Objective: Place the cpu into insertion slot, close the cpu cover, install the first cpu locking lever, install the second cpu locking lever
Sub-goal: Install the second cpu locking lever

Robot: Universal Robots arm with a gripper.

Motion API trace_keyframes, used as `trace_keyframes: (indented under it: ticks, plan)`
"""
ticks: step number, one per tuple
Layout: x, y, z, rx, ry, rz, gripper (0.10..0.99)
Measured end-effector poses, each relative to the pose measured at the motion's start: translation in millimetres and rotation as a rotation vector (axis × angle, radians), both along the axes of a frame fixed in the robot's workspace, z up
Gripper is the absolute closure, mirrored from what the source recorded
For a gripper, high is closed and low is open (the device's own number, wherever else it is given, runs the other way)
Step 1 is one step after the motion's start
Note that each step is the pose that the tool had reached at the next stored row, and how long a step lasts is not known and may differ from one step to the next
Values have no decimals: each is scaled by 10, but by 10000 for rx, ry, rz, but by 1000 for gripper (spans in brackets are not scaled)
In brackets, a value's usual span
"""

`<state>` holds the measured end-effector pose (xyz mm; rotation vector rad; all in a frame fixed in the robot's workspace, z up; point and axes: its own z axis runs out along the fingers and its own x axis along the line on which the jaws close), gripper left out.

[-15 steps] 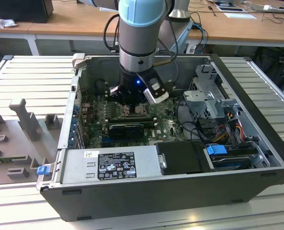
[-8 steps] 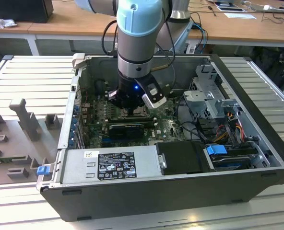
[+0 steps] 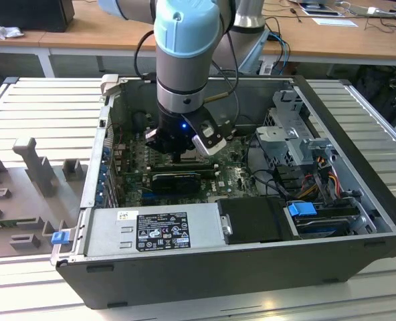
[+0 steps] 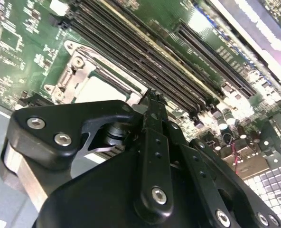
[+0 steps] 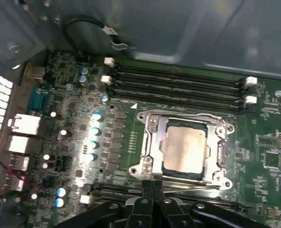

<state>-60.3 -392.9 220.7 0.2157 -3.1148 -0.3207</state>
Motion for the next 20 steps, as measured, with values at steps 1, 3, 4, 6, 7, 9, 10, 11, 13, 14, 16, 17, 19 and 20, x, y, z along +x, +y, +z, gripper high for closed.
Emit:
trace_keyframes:
  ticks: [1,3,4,6,7,9,10,11,13,14,16,17,19,20]
  plan:
    - [-1,-18,-11,111,1,0,980]
    - [-1,-38,-28,195,1,-1,980]
    - [-1,-43,-37,232,1,0,980]
    - [-13,-62,-78,355,2,-4,980]
    - [-26,-67,-94,406,1,-2,980]
    - [-41,-71,-118,442,0,-1,980]
    - [-62,-72,-128,469,1,0,980]
    - [-86,-73,-134,498,1,-1,980]
    - [-129,-73,-156,567,-1,-3,980]
    - [-129,-73,-166,586,-1,-1,980]
    - [-130,-74,-198,668,0,-1,980]
    - [-130,-74,-206,698,1,-1,980]
    - [-130,-71,-229,769,-1,-2,980]
    - [-130,-69,-235,799,-1,-2,980]
